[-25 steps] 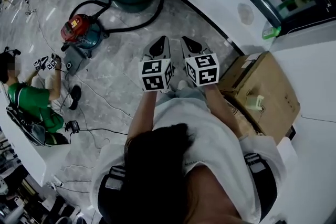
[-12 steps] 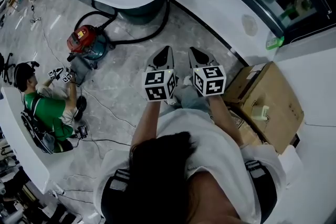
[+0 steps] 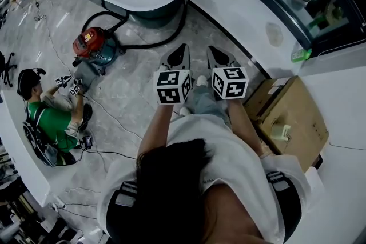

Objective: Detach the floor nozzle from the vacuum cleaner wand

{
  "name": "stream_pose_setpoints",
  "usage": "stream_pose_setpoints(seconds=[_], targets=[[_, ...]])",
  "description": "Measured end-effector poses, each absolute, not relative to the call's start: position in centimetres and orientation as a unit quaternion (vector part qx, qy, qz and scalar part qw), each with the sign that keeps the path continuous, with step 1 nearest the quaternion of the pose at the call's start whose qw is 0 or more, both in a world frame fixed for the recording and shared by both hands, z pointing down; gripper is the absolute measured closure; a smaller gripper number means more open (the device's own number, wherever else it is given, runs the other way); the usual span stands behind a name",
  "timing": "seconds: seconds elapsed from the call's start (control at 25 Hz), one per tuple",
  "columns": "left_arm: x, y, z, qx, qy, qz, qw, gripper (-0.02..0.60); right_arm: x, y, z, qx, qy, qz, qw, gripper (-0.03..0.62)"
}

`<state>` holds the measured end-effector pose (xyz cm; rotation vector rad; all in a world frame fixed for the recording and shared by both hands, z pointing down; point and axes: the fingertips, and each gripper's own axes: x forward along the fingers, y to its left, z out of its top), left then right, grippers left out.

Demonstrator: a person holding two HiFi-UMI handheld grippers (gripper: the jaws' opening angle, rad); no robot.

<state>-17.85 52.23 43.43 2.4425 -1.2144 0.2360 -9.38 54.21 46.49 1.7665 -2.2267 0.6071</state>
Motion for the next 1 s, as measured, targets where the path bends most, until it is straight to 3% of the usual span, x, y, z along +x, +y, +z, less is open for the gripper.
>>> stream_pose_setpoints(seconds=[1.0], targets=[[-10.7, 40.0, 43.5, 0.854, -0.465, 0.092, 0.214, 0.577, -1.6, 41.2, 46.3, 0.577, -0.777, 0.222, 0.119, 0.58]])
